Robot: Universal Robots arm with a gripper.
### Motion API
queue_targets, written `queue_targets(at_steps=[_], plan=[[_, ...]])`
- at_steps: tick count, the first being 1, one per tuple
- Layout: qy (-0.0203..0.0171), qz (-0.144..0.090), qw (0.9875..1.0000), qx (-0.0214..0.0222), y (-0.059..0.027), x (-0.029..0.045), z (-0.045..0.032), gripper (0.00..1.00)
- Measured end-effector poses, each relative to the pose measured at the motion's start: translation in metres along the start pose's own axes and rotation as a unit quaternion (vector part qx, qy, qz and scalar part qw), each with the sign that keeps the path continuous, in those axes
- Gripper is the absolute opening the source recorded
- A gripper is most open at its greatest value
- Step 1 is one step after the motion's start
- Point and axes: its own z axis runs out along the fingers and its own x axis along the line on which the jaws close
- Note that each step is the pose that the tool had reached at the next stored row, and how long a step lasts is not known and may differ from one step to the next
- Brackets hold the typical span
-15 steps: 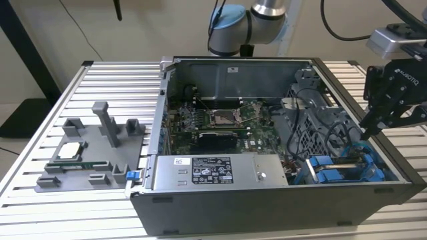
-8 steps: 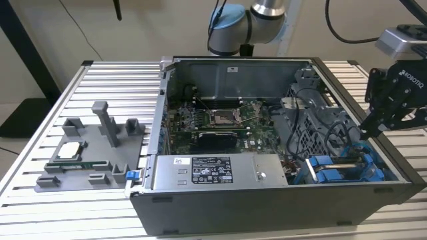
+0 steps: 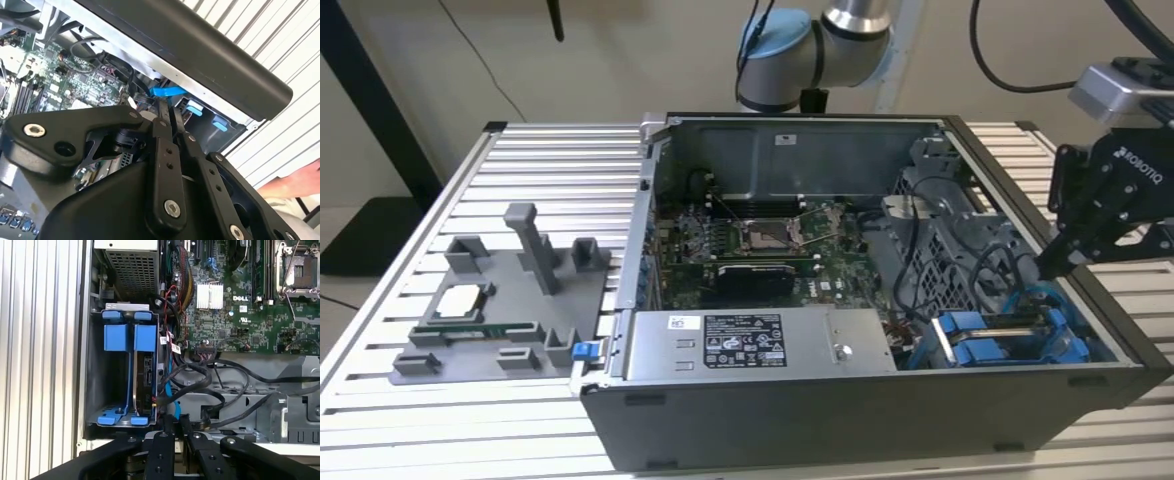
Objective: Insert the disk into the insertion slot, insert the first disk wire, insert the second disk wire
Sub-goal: 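Insert the second disk wire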
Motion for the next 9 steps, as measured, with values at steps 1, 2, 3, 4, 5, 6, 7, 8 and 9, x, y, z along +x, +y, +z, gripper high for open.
queue_targets(at_steps=[1, 2, 3, 4, 5, 6, 7, 8, 9], plan=[[-0.0002, 0.000, 1.0000, -0.0008, -0.0001, 0.0001, 0.0005, 0.00], [-0.0004, 0.000, 1.0000, -0.0016, -0.0001, 0.0001, 0.0010, 0.00], [-0.0005, 0.000, 1.0000, -0.0025, -0.0002, 0.0003, 0.0013, 0.00], [-0.0008, 0.000, 1.0000, -0.0029, -0.0001, 0.0004, 0.0012, 0.00], [-0.0014, 0.000, 1.0000, -0.0031, -0.0002, 0.0006, 0.0012, 0.00], [-0.0021, 0.000, 1.0000, -0.0034, -0.0001, 0.0007, 0.0012, 0.00], [-0.0030, 0.000, 1.0000, -0.0036, -0.0001, 0.0007, 0.0011, 0.00], [-0.0040, 0.000, 1.0000, -0.0038, -0.0001, 0.0008, 0.0006, 0.00], [-0.0055, 0.000, 1.0000, -0.0040, 0.0002, 0.0008, -0.0003, 0.00]])
